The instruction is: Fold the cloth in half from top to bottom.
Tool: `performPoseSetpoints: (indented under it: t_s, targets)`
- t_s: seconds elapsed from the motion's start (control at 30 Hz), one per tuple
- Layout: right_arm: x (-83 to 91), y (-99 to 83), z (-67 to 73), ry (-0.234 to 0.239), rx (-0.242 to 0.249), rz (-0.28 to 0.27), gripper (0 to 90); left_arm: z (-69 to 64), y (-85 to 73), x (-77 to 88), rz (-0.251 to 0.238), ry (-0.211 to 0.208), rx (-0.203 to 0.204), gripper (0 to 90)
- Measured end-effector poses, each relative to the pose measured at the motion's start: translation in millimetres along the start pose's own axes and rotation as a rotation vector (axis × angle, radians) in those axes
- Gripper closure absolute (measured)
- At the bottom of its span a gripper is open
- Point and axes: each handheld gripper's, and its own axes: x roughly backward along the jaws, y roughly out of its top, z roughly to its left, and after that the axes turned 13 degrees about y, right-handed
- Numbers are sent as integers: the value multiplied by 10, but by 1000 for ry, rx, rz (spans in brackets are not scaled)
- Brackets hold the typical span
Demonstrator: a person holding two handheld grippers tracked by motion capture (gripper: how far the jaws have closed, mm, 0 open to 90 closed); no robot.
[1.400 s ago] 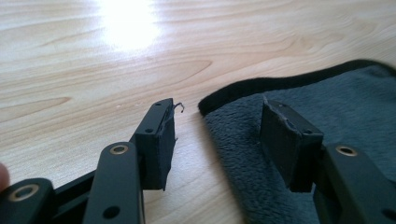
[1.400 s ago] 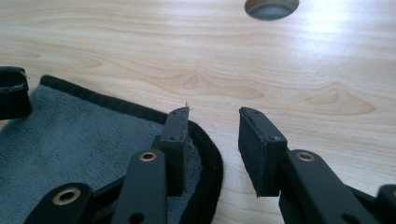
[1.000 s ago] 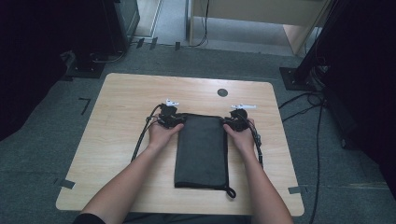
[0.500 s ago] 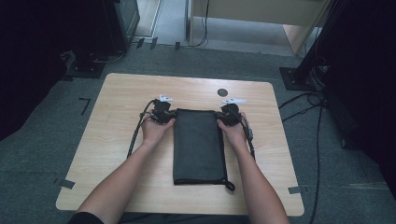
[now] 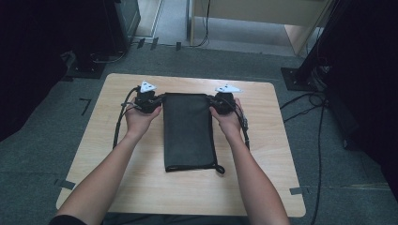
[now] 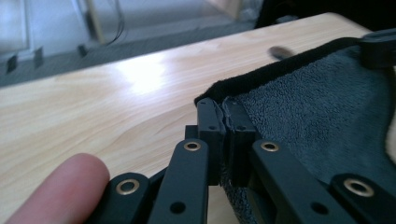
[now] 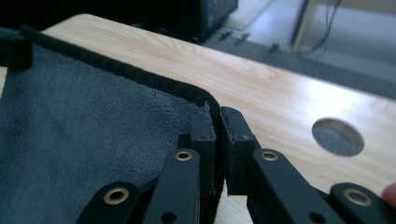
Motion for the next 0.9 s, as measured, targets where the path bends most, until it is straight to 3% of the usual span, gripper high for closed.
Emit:
performPoseSetpoints:
  t_s: [0.07,0.17,0.2,0.27,0.43,0.53,0.67,0.7,0.73,0.8,0.9]
  targets:
    - [208,-75,42,65,24,-31,847,-61,-95,185,-32,-38,-29,873]
    - [410,-206,142,102,47,-37,847,-174,-242,368,-60,-47,-81,870]
    - [468,-260,184,112,63,-38,848,-174,-242,368,-60,-47,-81,870]
    - [569,-373,278,122,86,-28,847,-274,-416,524,-71,-66,-80,870]
    - [786,-682,457,155,95,-25,847,-421,-701,745,-69,-94,-95,867]
    - [854,-876,548,159,133,3,847,-524,-900,824,-39,-110,-96,864]
    - [883,-1127,599,162,125,45,847,-668,-1176,877,4,-112,-158,859]
    - [883,-1127,599,162,125,45,847,-668,-1176,877,4,-112,-158,858]
    - [884,-1239,611,165,129,72,846,-716,-1304,884,36,-100,-174,856]
    - [883,-1319,618,173,112,85,846,-749,-1419,890,54,-83,-190,854]
    - [898,-1378,671,170,118,97,846,-767,-1446,959,45,-72,-199,855]
